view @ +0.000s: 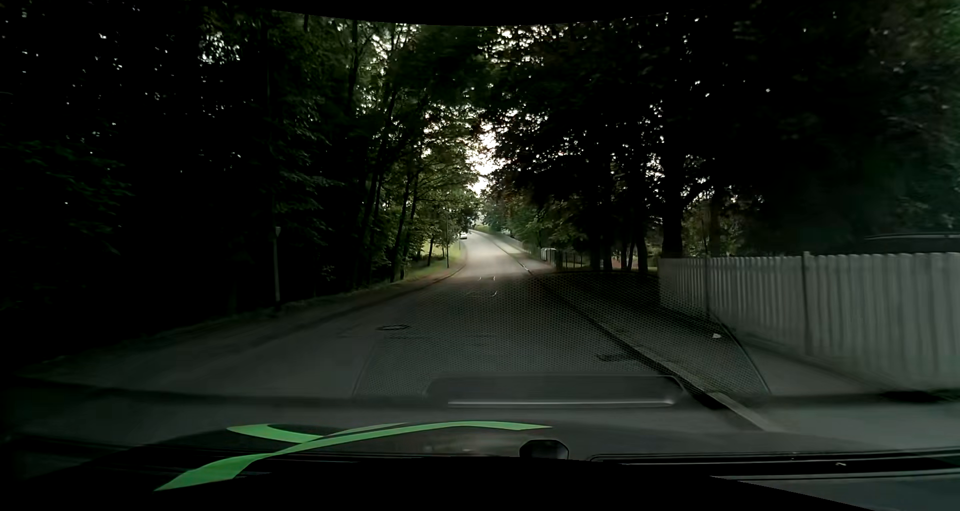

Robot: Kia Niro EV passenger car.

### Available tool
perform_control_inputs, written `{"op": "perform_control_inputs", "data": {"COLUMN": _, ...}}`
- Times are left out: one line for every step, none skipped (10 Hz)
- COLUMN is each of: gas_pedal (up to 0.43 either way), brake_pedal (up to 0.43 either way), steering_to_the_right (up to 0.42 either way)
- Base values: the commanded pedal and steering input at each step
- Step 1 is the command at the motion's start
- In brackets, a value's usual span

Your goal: Follow the waypoints while adhering to traffic rules and regulations

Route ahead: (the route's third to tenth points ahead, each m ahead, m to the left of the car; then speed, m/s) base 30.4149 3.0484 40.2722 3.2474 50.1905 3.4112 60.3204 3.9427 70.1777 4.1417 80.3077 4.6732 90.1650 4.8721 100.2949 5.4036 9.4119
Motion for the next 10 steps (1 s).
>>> {"op": "perform_control_inputs", "data": {"gas_pedal": 0.087, "brake_pedal": 0.000, "steering_to_the_right": 0.007}}
{"op": "perform_control_inputs", "data": {"gas_pedal": 0.098, "brake_pedal": 0.000, "steering_to_the_right": 0.007}}
{"op": "perform_control_inputs", "data": {"gas_pedal": 0.110, "brake_pedal": 0.000, "steering_to_the_right": 0.008}}
{"op": "perform_control_inputs", "data": {"gas_pedal": 0.110, "brake_pedal": 0.000, "steering_to_the_right": 0.008}}
{"op": "perform_control_inputs", "data": {"gas_pedal": 0.110, "brake_pedal": 0.000, "steering_to_the_right": 0.007}}
{"op": "perform_control_inputs", "data": {"gas_pedal": 0.110, "brake_pedal": 0.000, "steering_to_the_right": 0.006}}
{"op": "perform_control_inputs", "data": {"gas_pedal": 0.098, "brake_pedal": 0.000, "steering_to_the_right": 0.004}}
{"op": "perform_control_inputs", "data": {"gas_pedal": 0.098, "brake_pedal": 0.000, "steering_to_the_right": 0.003}}
{"op": "perform_control_inputs", "data": {"gas_pedal": 0.098, "brake_pedal": 0.000, "steering_to_the_right": 0.003}}
{"op": "perform_control_inputs", "data": {"gas_pedal": 0.098, "brake_pedal": 0.000, "steering_to_the_right": 0.003}}
